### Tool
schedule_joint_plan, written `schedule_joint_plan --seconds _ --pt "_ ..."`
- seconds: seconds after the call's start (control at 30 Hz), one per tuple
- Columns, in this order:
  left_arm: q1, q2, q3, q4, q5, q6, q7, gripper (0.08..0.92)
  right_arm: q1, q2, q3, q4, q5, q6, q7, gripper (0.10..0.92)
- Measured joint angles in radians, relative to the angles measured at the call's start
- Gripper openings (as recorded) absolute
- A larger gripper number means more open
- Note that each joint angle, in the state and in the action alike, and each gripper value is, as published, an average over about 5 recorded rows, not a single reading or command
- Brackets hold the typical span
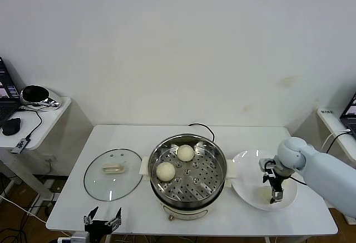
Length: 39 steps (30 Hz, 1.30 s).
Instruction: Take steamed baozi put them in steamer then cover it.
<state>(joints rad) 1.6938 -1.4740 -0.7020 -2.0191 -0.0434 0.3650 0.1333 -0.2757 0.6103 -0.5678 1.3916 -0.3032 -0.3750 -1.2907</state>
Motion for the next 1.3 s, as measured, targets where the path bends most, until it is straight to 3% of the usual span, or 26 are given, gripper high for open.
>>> schedule_joint_plan --seconds 0.43,0.97,1.3 --pt "-0.001 -0.003 0.003 0.001 0.002 0.0 0.0 0.823 -0.007 -0.015 0.012 0.007 0.007 -0.005 0.005 0.565" --pt "-0.016 -0.01 0.016 -0.003 0.011 -0.007 -0.01 0.823 0.217 -0.076 -0.1 0.089 0.14 -0.017 -0.016 0.541" --pt "-0.013 -0.012 0.006 -0.023 0.008 -0.021 -0.019 0.823 0.587 0.061 -0.256 0.074 0.342 0.031 -0.03 0.54"
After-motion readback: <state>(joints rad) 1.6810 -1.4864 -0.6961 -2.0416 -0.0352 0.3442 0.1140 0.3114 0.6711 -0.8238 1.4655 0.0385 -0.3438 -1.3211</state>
